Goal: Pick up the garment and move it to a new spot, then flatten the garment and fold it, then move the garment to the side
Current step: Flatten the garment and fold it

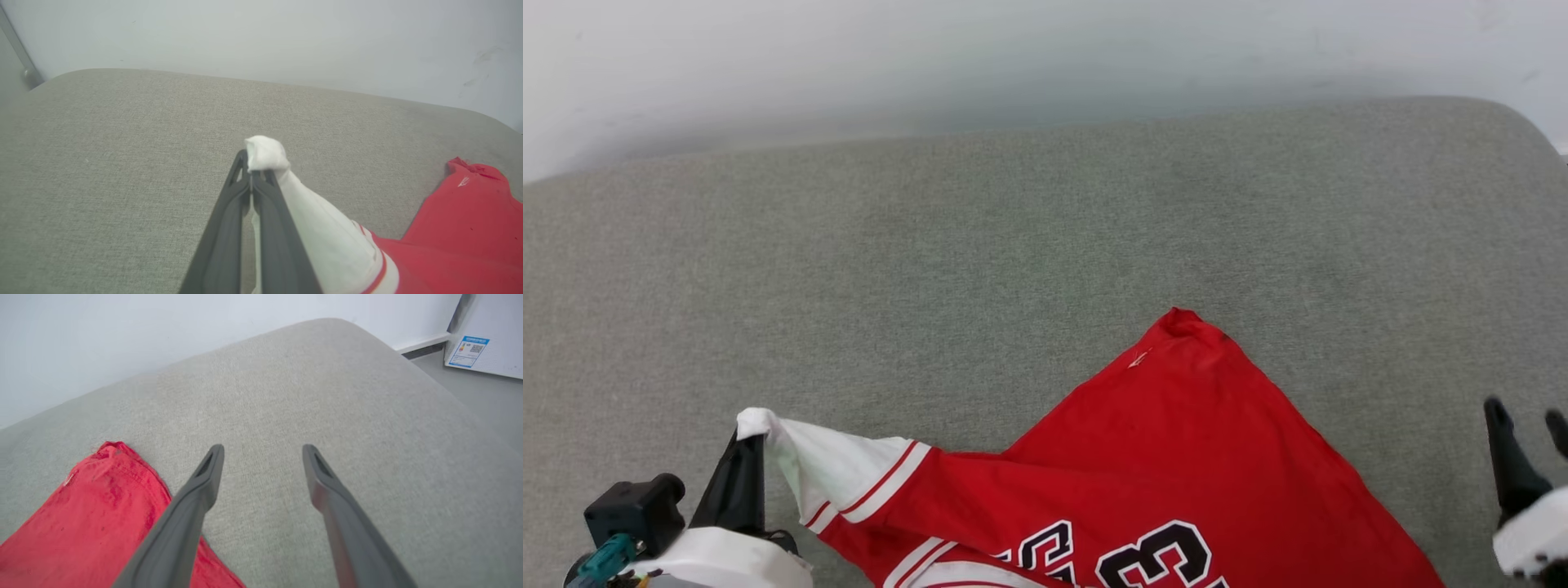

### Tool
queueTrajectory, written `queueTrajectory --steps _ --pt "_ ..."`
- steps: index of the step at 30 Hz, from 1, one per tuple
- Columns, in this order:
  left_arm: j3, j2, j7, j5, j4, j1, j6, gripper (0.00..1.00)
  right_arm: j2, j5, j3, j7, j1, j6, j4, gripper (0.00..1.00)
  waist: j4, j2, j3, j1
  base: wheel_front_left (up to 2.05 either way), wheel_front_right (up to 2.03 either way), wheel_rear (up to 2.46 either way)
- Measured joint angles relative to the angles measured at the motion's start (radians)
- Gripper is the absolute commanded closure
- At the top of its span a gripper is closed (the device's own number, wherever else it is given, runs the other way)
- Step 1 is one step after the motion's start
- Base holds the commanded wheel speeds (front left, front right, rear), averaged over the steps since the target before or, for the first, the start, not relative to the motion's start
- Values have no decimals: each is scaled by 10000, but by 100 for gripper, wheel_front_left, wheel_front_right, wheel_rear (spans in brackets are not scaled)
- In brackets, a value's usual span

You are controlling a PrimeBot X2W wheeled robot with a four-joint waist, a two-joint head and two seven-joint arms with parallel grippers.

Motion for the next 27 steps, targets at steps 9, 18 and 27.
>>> queueTrajectory --steps 9,18,27 --pt "-382 -107 38 186 -403 -779 -127 100 -2153 761 2405 2050 -2806 0 646 0 488 0 604 2 0 0 0" --pt "-874 -420 -157 305 -504 -1611 -430 100 -2980 1110 4474 6799 -5198 0 573 0 1416 0 1386 2 0 0 0" --pt "-1266 -796 -437 307 -63 -2481 -807 100 -2725 1166 5476 7672 -6349 0 2663 0 2398 0 2321 3 0 0 0"
